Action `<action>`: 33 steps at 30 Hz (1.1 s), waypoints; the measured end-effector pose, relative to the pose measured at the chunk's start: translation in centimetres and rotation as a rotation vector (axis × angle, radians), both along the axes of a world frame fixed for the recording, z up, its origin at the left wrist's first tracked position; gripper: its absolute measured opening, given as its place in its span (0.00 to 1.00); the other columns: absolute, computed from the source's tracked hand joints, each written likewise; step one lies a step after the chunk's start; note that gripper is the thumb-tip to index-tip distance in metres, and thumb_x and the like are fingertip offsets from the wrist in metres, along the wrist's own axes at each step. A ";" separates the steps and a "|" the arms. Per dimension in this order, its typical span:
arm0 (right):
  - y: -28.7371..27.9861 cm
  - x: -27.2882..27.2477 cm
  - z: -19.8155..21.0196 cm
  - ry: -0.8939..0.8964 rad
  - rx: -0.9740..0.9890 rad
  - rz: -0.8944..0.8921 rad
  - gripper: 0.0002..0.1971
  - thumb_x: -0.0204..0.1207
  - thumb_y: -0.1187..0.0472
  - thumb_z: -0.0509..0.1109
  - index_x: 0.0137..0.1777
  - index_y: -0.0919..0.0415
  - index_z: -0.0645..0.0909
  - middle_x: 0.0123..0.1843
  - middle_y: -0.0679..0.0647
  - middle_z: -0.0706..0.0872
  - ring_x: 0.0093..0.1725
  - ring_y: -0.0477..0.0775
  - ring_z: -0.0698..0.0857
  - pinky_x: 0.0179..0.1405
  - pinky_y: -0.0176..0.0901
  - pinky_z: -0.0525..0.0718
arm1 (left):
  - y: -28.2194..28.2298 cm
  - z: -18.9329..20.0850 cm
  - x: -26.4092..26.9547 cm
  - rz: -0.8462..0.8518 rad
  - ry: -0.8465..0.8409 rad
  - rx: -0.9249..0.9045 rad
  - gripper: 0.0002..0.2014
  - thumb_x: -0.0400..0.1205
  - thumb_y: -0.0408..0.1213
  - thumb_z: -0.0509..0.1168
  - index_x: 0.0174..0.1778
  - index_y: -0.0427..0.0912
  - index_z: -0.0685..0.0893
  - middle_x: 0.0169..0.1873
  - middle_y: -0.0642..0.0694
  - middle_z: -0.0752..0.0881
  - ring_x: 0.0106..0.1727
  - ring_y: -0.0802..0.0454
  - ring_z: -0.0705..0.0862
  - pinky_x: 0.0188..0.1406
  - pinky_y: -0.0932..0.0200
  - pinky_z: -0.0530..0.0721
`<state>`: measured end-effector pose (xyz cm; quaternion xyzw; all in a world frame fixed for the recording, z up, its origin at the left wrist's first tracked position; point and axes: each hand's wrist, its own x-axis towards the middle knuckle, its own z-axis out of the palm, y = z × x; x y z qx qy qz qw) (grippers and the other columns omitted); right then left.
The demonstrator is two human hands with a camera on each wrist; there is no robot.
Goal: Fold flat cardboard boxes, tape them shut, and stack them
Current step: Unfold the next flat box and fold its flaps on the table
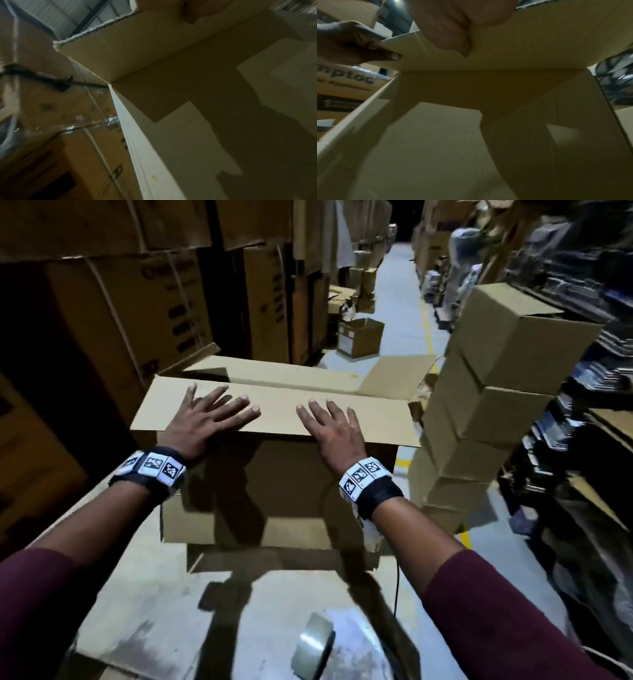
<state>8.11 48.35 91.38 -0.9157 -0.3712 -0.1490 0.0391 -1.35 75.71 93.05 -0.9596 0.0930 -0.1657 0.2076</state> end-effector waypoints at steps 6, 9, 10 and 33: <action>10.5 -2.9 -4.8 0.149 -0.004 0.082 0.42 0.82 0.78 0.55 0.90 0.45 0.50 0.92 0.50 0.53 0.90 0.64 0.50 0.86 0.71 0.45 | 7.0 -6.6 -4.9 0.219 0.005 -0.224 0.51 0.68 0.17 0.69 0.83 0.60 0.64 0.79 0.48 0.75 0.78 0.37 0.74 0.73 0.29 0.65; 15.0 -5.2 -6.6 0.190 -0.034 0.098 0.43 0.81 0.78 0.59 0.90 0.45 0.50 0.92 0.51 0.52 0.90 0.65 0.48 0.85 0.73 0.43 | 11.3 -10.0 -6.5 0.254 0.015 -0.296 0.53 0.65 0.15 0.69 0.83 0.60 0.63 0.79 0.47 0.75 0.76 0.36 0.76 0.68 0.33 0.73; 16.5 -6.2 -6.9 0.204 -0.044 0.088 0.43 0.80 0.77 0.60 0.90 0.46 0.50 0.92 0.52 0.52 0.90 0.66 0.47 0.85 0.74 0.42 | 12.9 -10.7 -6.8 0.267 0.033 -0.324 0.54 0.65 0.16 0.70 0.84 0.59 0.63 0.81 0.47 0.73 0.77 0.36 0.74 0.69 0.33 0.73; 25.6 -11.7 -8.8 0.797 0.129 -0.142 0.45 0.75 0.46 0.80 0.88 0.54 0.63 0.78 0.53 0.71 0.73 0.52 0.72 0.70 0.37 0.67 | 20.4 -18.1 1.7 -0.168 0.538 -0.506 0.47 0.69 0.74 0.42 0.85 0.59 0.61 0.75 0.44 0.73 0.79 0.43 0.66 0.83 0.35 0.48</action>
